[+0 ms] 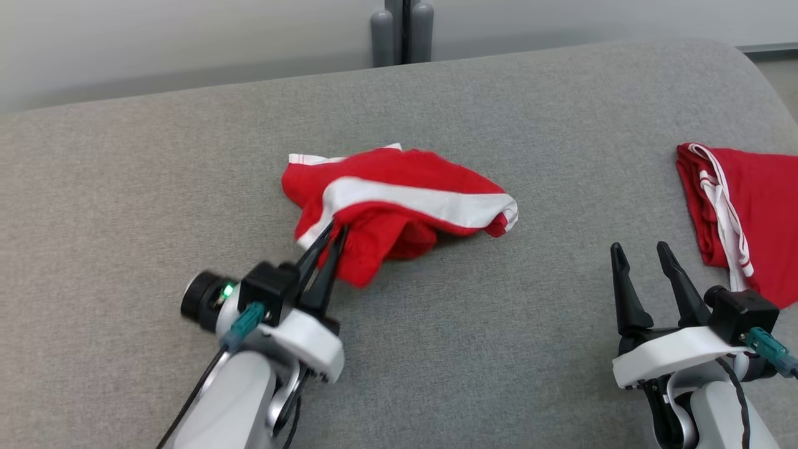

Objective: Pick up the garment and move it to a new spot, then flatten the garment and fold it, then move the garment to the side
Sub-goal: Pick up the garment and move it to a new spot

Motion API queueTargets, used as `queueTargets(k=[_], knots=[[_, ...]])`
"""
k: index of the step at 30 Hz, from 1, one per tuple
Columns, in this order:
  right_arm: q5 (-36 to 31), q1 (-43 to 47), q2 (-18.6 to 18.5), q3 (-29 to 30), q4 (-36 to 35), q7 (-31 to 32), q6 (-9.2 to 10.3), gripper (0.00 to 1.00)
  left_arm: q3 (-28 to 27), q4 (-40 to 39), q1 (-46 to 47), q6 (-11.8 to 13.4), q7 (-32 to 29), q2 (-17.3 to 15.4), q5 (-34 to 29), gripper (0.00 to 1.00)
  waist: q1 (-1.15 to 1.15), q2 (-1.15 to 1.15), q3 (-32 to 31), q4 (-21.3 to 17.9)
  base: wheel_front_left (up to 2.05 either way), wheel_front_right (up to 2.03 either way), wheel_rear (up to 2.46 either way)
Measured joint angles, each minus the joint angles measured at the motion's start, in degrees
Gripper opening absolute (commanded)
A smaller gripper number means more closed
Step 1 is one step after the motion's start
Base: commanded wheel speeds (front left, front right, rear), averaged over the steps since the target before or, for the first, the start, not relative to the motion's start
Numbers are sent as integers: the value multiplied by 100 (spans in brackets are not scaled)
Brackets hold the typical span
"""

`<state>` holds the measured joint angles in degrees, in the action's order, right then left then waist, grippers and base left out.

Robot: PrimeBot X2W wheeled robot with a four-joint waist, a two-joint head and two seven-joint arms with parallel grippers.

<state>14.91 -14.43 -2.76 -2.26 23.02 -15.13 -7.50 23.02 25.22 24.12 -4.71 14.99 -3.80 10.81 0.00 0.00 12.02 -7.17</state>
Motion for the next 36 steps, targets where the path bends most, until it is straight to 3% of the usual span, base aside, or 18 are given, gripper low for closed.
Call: queueTargets(k=[4,6,7,8,9,18,26,36], knots=[[-14,25,0,-18,14,0,0,100,-140,162,-458,33,0,-132,-241,0,0,0,-107,96,0,0,0],[-33,73,2,-33,35,0,0,100,-203,234,-629,93,0,-210,-375,35,0,0,-183,133,0,0,0],[-33,97,2,-35,51,0,0,100,-236,264,-712,127,0,-231,-414,45,0,0,-224,151,0,0,0],[-32,111,0,-43,65,0,0,100,-261,297,-785,164,0,-259,-472,67,0,0,-263,166,0,0,0],[-32,118,-1,-55,73,0,0,100,-287,313,-853,210,0,-299,-548,100,0,0,-302,176,0,0,0],[-22,267,1,-183,145,0,0,100,-620,652,-1259,624,0,-594,-786,100,0,0,-645,153,0,0,0],[-103,527,-1,-185,-30,0,0,100,-1553,70,-1856,1022,0,-272,-326,100,0,0,-985,53,0,0,0],[-288,760,1,-90,-180,0,0,100,-2278,-327,-2275,950,0,10,-252,100,0,0,-1128,276,0,0,0]])
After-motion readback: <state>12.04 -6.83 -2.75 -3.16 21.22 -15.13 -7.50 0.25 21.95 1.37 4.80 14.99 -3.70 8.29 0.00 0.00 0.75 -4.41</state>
